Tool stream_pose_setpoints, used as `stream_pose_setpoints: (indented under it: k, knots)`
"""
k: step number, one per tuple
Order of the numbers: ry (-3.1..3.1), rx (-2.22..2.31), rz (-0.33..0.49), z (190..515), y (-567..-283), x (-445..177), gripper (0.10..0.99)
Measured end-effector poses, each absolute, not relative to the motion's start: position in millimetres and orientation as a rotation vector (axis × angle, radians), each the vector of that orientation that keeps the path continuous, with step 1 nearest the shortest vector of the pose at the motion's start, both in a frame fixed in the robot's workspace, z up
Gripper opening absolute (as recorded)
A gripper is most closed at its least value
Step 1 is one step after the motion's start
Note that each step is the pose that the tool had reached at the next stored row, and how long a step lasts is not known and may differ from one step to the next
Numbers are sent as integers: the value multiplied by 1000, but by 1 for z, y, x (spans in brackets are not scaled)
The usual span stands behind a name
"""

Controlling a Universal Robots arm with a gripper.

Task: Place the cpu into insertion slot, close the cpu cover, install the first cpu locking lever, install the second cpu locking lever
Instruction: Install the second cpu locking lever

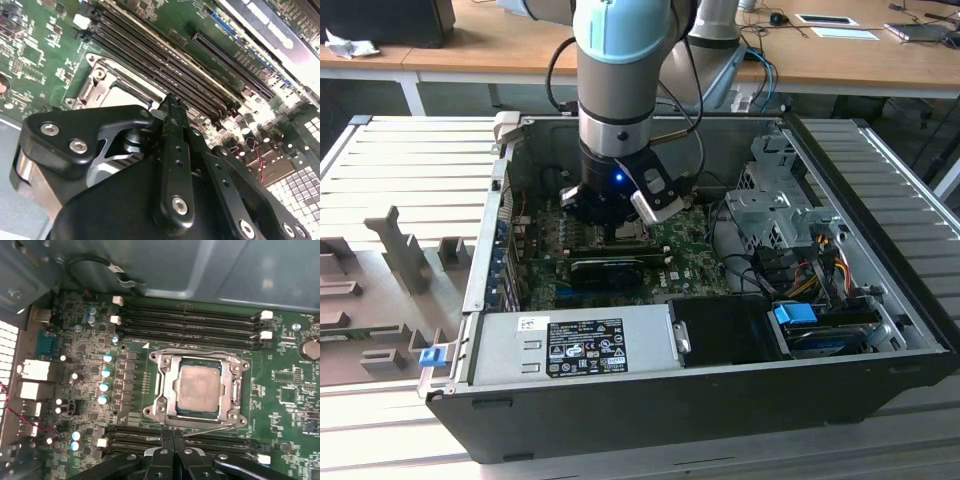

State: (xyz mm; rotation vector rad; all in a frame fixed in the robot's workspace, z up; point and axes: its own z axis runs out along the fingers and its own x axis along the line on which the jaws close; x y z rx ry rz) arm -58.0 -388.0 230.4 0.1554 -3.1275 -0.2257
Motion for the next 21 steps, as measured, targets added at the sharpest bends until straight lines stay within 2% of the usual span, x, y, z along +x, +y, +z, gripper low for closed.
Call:
stream_pose_setpoints:
  k: [4, 14, 21]
  knots:
    - [-3126, 156, -258, 225, -390, -66, 106]
    - [-3126, 155, -269, 207, -390, -71, 106]
    - [-3120, 156, -349, 201, -394, -72, 106]
